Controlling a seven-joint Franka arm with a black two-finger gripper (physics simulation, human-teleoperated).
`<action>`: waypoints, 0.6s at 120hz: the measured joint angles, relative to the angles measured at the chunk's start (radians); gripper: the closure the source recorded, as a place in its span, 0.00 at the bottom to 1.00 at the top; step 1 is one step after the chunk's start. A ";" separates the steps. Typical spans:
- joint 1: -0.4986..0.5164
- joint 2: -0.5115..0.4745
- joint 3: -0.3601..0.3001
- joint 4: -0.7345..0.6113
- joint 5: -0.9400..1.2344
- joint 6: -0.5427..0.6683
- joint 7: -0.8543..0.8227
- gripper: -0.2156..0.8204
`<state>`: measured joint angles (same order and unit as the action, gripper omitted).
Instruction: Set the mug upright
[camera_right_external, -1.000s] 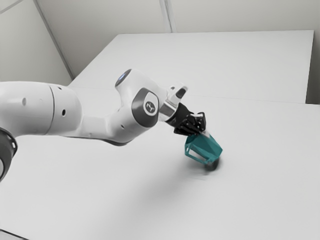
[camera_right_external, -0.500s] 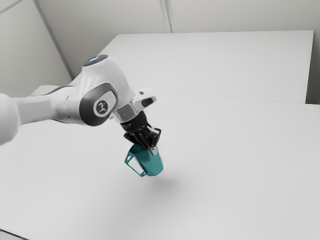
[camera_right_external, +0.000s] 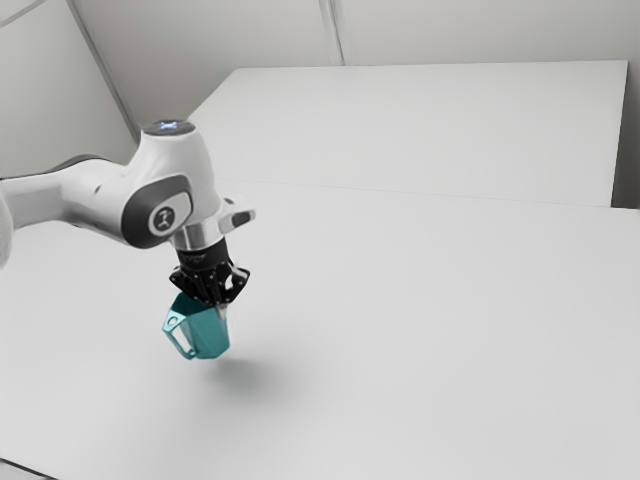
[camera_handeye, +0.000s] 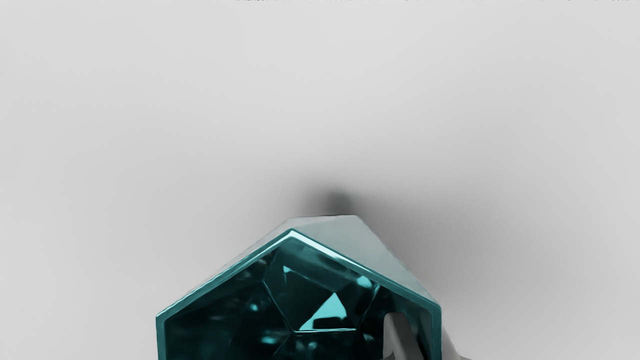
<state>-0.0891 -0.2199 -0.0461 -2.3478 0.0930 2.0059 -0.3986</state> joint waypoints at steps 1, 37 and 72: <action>0.000 0.002 0.000 0.000 0.005 0.001 -0.002 0.97; 0.000 0.105 0.021 0.067 0.106 0.073 -0.069 0.97; 0.000 0.165 0.021 0.074 0.106 0.102 -0.110 0.97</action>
<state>-0.0889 -0.0552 -0.0247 -2.2739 0.1992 2.1081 -0.5081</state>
